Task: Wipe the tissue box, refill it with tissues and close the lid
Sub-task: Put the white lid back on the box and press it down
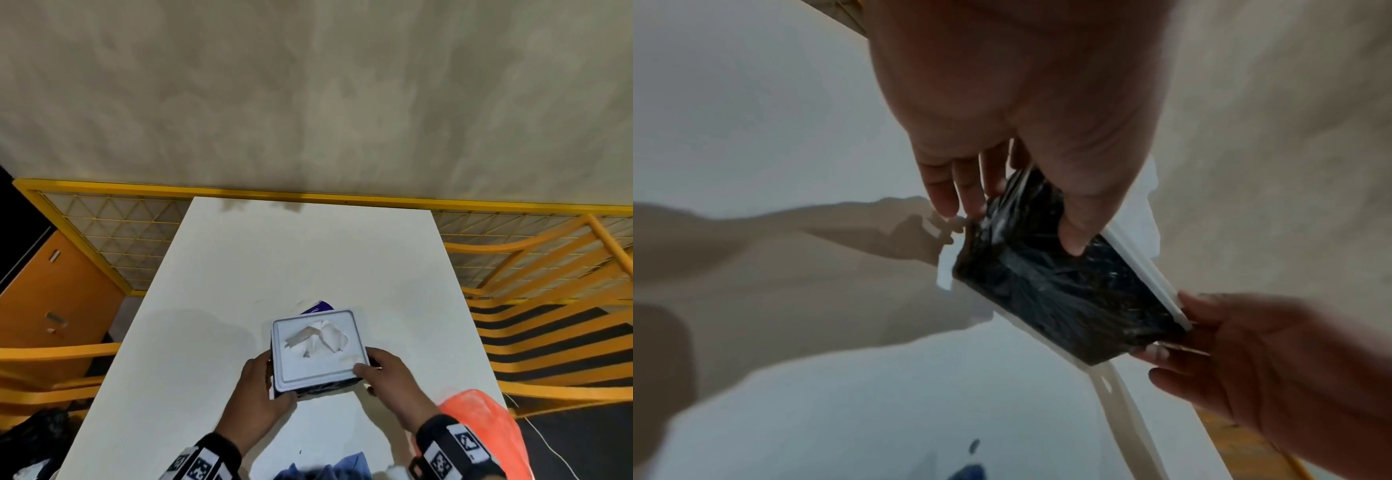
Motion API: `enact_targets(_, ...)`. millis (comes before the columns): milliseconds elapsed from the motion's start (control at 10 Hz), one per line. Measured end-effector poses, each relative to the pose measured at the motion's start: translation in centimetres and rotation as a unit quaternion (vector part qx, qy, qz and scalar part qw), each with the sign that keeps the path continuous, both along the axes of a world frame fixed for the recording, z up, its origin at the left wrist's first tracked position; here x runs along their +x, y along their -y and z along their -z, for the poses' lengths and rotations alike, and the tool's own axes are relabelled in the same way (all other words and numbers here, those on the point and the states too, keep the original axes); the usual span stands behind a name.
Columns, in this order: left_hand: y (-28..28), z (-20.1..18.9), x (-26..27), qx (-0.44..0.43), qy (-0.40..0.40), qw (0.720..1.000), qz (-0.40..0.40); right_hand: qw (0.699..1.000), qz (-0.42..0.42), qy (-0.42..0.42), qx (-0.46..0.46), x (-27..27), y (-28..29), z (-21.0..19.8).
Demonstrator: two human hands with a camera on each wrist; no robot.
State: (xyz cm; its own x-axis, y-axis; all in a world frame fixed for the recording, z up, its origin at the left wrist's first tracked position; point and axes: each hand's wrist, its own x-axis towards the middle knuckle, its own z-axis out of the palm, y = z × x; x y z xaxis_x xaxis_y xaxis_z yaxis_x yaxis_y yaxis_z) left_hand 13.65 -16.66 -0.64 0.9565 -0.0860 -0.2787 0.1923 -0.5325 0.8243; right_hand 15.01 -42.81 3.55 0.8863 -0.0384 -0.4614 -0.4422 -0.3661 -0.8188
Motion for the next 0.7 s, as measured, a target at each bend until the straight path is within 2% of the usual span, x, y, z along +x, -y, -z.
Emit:
enact_targets(200, 0.3, -0.9, 4.1, 0.019, 0.029, 0.999, 0.032, 0.999, 0.033, 0.026, 0.023, 1.4, -1.1, 0.3)
enact_targets(400, 1.4, -1.8, 6.9, 0.049, 0.028, 0.998, 0.036, 0.997, 0.073, 0.011, 0.037, 3.4, -1.0, -0.1)
enact_targets(500, 1.6, -2.1, 7.1, 0.044, 0.032, 0.998, 0.041, 0.997, 0.074, 0.010, 0.036, 3.8, -0.9, -0.1)
enact_targets(700, 0.5, -0.6, 6.4, 0.023, -0.010, 0.999, 0.026, 0.994, 0.098, -0.037, 0.008, 2.8, -0.4, 0.8)
